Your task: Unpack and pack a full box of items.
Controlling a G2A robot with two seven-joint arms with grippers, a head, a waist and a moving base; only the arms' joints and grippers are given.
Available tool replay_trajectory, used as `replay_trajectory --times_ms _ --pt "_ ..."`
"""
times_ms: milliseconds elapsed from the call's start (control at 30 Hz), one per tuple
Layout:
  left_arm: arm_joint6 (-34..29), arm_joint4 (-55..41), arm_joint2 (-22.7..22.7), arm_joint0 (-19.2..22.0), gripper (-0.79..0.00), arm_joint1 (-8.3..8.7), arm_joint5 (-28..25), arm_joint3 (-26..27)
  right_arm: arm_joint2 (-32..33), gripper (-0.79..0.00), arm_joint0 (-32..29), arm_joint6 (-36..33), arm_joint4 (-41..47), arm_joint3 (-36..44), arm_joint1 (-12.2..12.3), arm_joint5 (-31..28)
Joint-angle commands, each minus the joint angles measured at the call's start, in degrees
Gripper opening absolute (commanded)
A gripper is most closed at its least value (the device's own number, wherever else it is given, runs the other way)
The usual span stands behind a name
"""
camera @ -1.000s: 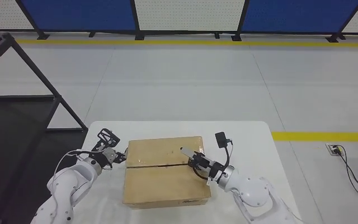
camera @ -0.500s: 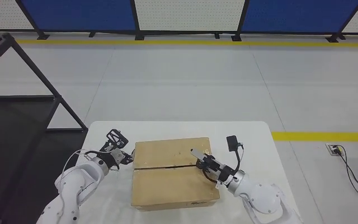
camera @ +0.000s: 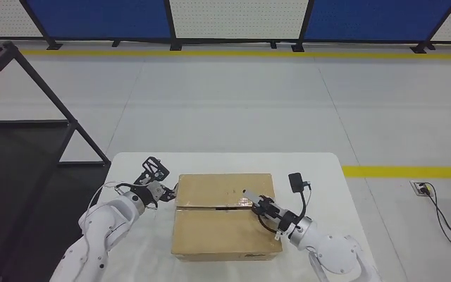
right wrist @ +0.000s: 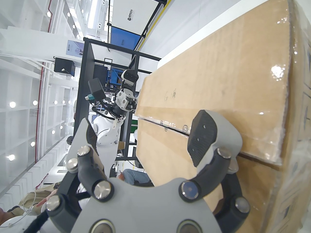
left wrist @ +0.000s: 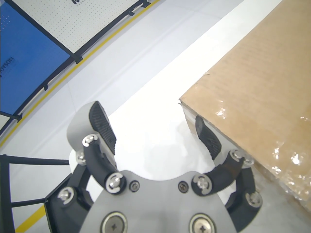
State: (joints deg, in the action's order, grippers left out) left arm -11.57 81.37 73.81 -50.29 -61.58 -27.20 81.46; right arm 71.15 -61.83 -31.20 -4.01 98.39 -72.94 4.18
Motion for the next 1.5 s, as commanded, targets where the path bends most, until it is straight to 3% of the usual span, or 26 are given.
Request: replay_trajectory --times_ms 0,333,667,900,1067,1400,1467 --pt "0.0 0.2 -0.4 0.3 0.0 -0.06 -0.3 -0.4 0.0 0.0 0.0 0.0 0.0 0.0 0.0 0.0" --pt "0.3 0.5 -1.0 1.2 0.0 -0.23 -0.4 -2.4 0.5 0.0 -2.0 1.0 1.7 3.5 0.1 -1.2" --pt "1.2 -0.9 0.3 1.2 0.0 -0.19 0.7 -2.9 2.6 0.0 -1.1 5.3 5.7 3.0 -0.2 7.1" --pt "2.5 -3.3 6.4 -0.4 0.0 0.57 4.3 -2.2 3.2 0.0 -0.8 3.2 7.0 2.4 0.0 8.7" --pt "5.2 -10.0 12.1 -3.2 0.0 0.86 8.4 -0.3 3.3 0.0 -1.6 2.7 7.0 3.4 0.1 8.3" --pt "11.5 -23.0 20.6 -10.9 0.0 1.35 5.3 4.3 1.2 0.0 0.3 2.9 6.7 2.3 -0.1 8.8" --pt "14.0 -23.7 21.9 -13.2 0.0 1.51 2.7 5.2 0.8 0.0 0.3 3.1 6.4 2.7 -0.1 8.8"
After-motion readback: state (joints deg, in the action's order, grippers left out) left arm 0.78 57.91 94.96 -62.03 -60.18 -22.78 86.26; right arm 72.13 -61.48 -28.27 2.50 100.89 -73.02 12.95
